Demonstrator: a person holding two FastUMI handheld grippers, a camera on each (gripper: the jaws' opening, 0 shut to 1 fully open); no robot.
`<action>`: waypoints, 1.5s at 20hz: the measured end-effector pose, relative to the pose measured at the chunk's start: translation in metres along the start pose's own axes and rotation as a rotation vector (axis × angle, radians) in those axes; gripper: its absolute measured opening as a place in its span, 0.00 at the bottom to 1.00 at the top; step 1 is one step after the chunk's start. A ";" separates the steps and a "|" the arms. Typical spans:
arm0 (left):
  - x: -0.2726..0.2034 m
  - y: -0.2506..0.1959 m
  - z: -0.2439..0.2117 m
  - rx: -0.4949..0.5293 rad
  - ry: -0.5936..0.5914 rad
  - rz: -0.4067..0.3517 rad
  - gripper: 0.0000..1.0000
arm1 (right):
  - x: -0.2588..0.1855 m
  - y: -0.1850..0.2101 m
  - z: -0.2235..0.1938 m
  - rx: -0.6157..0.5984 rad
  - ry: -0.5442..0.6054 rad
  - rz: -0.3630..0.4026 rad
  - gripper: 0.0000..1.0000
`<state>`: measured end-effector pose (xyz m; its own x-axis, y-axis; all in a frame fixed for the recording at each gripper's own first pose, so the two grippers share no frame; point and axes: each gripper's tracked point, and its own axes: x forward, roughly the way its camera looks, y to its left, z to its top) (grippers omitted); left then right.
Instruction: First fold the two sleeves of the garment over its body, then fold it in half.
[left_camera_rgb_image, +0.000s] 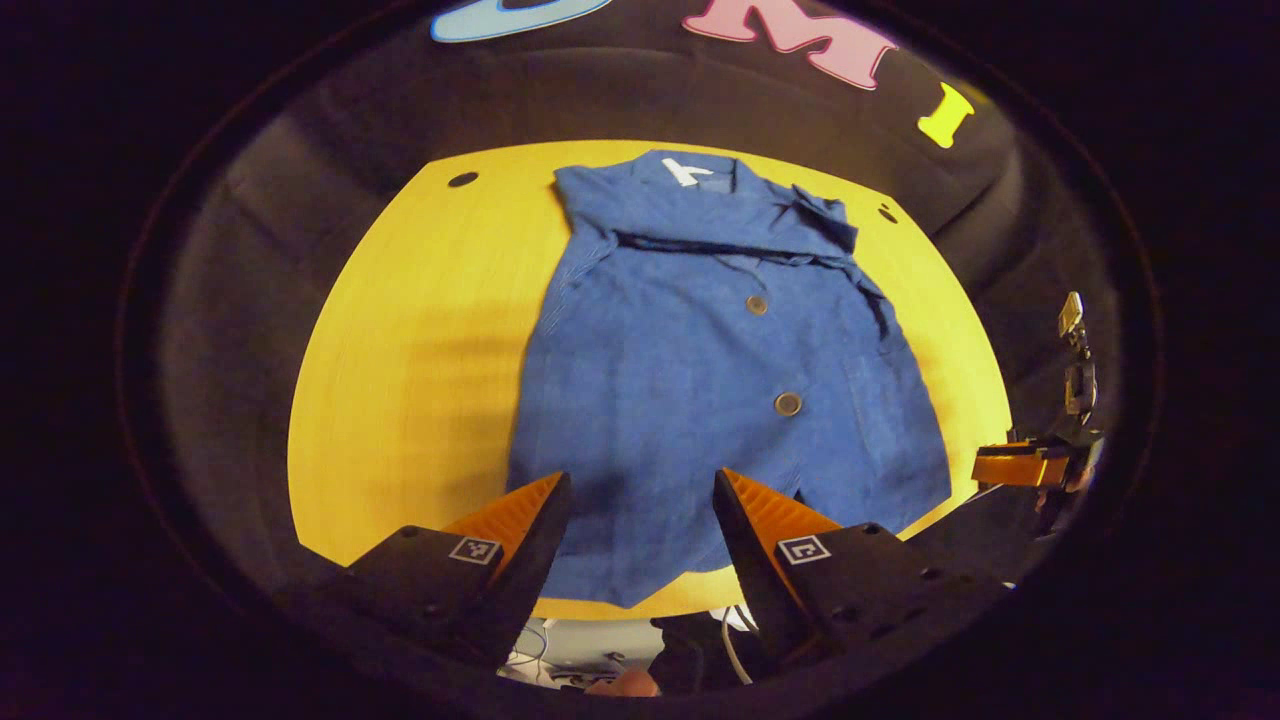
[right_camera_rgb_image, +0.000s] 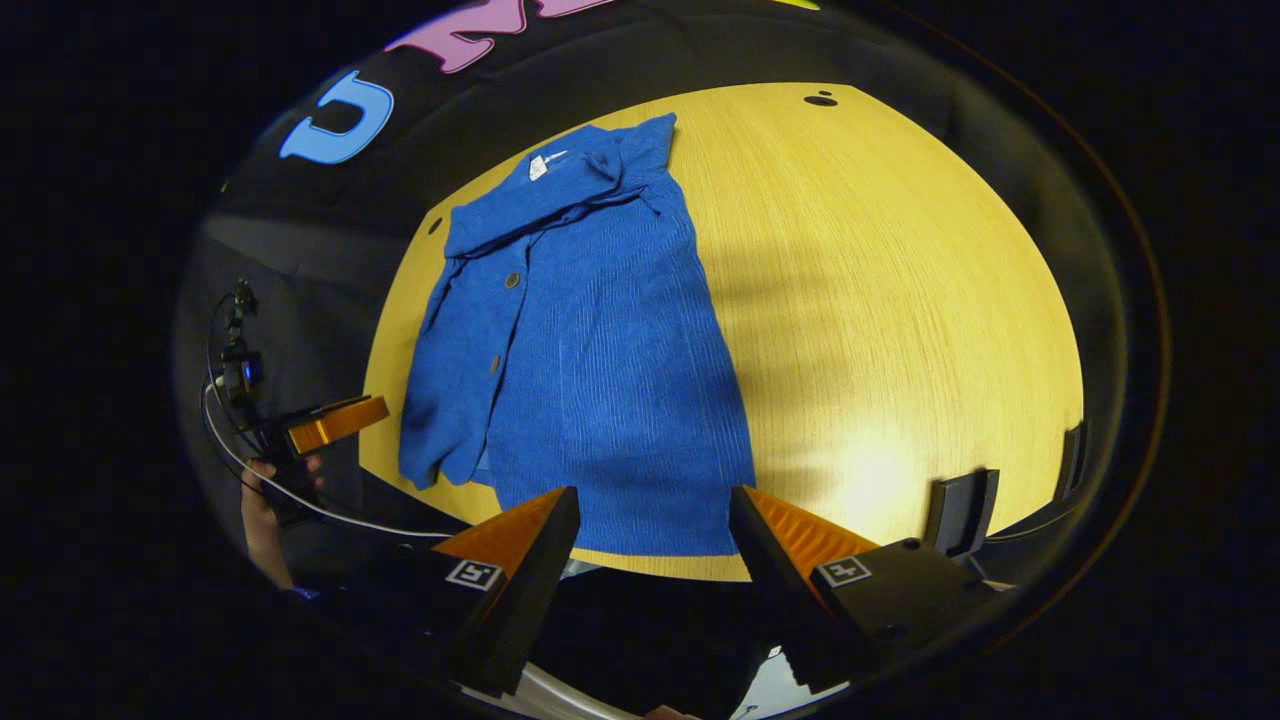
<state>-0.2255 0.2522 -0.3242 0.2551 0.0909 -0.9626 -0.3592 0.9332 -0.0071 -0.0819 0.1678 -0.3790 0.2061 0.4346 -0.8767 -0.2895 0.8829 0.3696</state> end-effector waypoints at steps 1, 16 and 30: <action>0.004 0.011 -0.012 -0.014 0.022 0.017 0.83 | 0.002 0.000 -0.003 -0.006 0.006 -0.010 0.97; 0.042 0.058 -0.065 -0.084 0.096 0.021 0.83 | 0.041 -0.039 -0.022 -0.061 0.053 -0.133 0.99; 0.051 0.016 -0.055 0.028 0.143 -0.026 0.34 | 0.063 -0.025 -0.039 -0.052 0.170 -0.192 0.10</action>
<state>-0.2670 0.2525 -0.3886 0.1329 0.0185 -0.9910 -0.3286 0.9441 -0.0265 -0.0978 0.1665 -0.4556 0.1030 0.2197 -0.9701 -0.3093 0.9340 0.1787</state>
